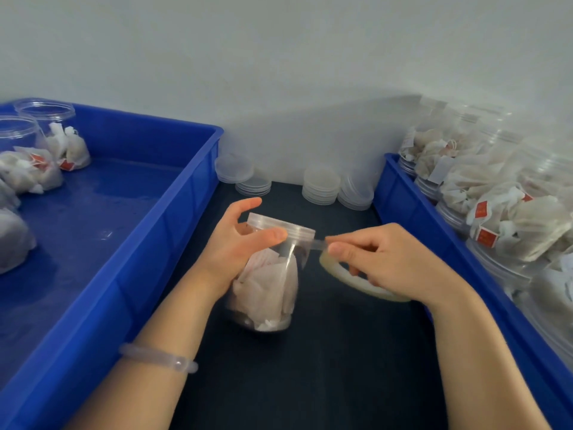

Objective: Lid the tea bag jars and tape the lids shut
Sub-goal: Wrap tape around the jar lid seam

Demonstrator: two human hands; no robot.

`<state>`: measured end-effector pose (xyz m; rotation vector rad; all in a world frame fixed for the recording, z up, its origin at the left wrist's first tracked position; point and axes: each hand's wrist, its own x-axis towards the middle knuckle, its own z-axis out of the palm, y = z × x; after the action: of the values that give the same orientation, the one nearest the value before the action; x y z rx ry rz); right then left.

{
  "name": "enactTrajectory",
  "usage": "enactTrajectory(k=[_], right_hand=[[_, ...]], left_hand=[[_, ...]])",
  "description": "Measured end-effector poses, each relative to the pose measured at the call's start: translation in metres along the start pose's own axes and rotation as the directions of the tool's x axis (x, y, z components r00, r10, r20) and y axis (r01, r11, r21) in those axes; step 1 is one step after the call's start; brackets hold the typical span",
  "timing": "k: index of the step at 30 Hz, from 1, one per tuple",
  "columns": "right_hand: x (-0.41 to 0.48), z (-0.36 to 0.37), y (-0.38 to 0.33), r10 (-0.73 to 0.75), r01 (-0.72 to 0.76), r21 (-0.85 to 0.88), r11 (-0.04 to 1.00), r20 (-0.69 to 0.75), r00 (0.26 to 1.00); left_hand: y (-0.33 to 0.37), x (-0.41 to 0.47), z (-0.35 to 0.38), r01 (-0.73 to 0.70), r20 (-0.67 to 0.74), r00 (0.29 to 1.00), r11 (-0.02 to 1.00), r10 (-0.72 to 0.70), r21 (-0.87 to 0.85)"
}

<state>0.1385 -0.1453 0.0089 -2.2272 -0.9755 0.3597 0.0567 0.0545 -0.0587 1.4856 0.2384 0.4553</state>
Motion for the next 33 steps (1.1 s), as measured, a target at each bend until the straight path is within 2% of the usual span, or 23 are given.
enactTrajectory(k=[3,7,14,20,22,25,29,31,33], right_hand=[[-0.006,-0.006,0.0,-0.045,0.042,-0.023,0.999,-0.119,0.992],[-0.001,-0.002,0.001,0.014,-0.017,-0.027,0.999,-0.125,0.992],[0.004,0.002,0.0,-0.032,0.036,0.109,0.993,-0.04,0.999],[0.002,0.003,0.004,-0.098,0.075,0.22,0.973,0.093,0.991],[0.002,0.001,0.004,-0.119,0.105,0.153,0.983,0.081,0.99],[0.002,0.003,0.002,-0.116,0.116,0.032,0.993,-0.001,0.993],[0.005,0.012,-0.005,-0.156,0.167,0.053,0.985,-0.163,0.974],[0.004,0.015,-0.009,-0.185,0.185,-0.01,0.983,-0.133,0.974],[0.001,0.016,-0.012,-0.173,0.172,-0.007,0.985,-0.031,0.985]], left_hand=[[0.0,0.001,0.002,0.002,-0.045,0.999,1.0,0.0,0.029],[0.0,0.0,0.004,-0.031,0.014,0.999,0.999,0.032,-0.032],[0.005,-0.004,0.006,-0.075,0.095,0.992,0.988,0.088,-0.132],[0.008,-0.009,0.002,0.073,0.271,0.962,0.976,-0.015,-0.205],[0.008,-0.008,0.001,0.049,0.271,0.963,0.987,-0.005,-0.156],[0.012,-0.006,0.0,-0.097,0.204,0.974,0.995,0.102,-0.034],[0.018,-0.01,0.013,-0.264,0.124,0.961,0.954,0.247,0.14],[0.016,-0.01,0.021,-0.284,0.036,0.958,0.93,0.284,0.232],[0.016,-0.01,0.022,-0.265,-0.03,0.958,0.919,0.285,0.293]])
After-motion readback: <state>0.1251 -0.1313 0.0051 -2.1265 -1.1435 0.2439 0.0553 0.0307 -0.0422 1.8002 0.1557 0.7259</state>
